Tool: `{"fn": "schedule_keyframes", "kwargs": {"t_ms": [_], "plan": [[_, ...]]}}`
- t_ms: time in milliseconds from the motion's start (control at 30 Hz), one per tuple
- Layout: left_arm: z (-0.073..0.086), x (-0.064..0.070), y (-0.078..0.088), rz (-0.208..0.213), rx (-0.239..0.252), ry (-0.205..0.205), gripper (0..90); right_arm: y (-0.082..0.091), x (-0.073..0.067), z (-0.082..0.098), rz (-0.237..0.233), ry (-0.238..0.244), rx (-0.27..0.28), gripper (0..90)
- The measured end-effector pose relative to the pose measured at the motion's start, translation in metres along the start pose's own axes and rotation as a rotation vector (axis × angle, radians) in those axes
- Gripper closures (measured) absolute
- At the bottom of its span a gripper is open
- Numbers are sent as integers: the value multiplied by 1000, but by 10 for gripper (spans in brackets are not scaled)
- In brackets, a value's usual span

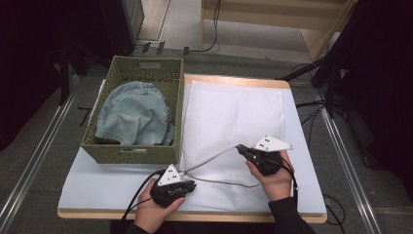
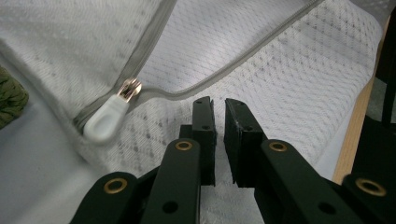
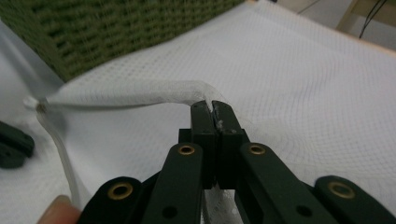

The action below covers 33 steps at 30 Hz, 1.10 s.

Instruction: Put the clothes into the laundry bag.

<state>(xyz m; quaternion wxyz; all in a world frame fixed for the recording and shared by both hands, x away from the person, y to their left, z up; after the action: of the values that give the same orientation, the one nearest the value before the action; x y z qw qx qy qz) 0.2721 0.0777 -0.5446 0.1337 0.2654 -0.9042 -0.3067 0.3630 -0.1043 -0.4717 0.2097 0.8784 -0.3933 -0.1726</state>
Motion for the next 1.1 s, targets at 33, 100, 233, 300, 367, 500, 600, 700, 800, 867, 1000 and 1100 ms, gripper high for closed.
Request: {"fn": "schedule_keyframes", "kwargs": {"t_ms": [33,100,233,300,367,500,600,700,800,867,1000,1100], "plan": [[0,0,0,-2,-3,-1,828,2,-2,-7,-7,-2,18,900],[0,0,0,5,2,4,821,4,-6,-14,-16,5,37,900],[-4,1,3,11,40,4,637,4,-9,-14,-19,10,43,900],[-13,0,14,4,132,9,532,4,-7,-11,-25,-8,44,900],[-19,1,22,-9,171,22,413,5,-6,-7,-25,-13,37,900],[-30,4,38,-34,211,27,189,7,-2,-3,-25,-21,31,900],[-53,3,67,-86,251,11,52,9,-1,-2,-33,-30,32,900],[-66,-5,89,-101,286,7,0,10,-1,-1,-34,-31,28,900],[-75,-16,102,-136,300,11,0,10,-2,0,-38,-27,25,900],[-85,-26,115,-125,316,17,0,10,-2,0,-39,-28,24,900],[-110,-67,137,-193,320,3,0,10,-3,-1,-42,-30,25,900],[-117,-90,141,-204,330,44,0,10,-3,-1,-43,-28,25,900]]}}
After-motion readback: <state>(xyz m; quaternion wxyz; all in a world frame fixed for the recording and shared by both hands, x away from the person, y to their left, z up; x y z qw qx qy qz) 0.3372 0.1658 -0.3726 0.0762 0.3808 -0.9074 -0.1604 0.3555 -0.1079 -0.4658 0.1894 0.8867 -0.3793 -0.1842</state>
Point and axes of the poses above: each handheld gripper's, and its own axes: y roughly backward along the jaws, z roughly out of its underside, x roughly to its right, the point moved 10 cm from there along -y, roughly forward along the jaws, and after that the axes turned 8 degrees about -y, right-handed, at the moved point
